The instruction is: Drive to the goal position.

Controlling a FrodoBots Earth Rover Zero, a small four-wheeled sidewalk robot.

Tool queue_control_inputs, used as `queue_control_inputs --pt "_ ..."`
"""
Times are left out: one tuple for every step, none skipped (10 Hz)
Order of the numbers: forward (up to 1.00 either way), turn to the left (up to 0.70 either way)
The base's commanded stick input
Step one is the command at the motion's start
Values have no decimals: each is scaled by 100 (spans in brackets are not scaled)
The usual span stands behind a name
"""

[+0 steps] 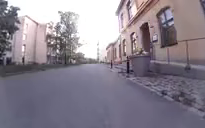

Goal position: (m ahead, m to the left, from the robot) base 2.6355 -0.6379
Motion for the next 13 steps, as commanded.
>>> queue_control_inputs --pt "70 0" --pt "70 0" --pt "70 17" --pt "70 35" --pt "70 35" --pt "70 35" --pt "70 27" --pt "70 7" --pt "70 0" --pt "70 0" --pt "70 0" --pt "70 0" --pt "70 0"
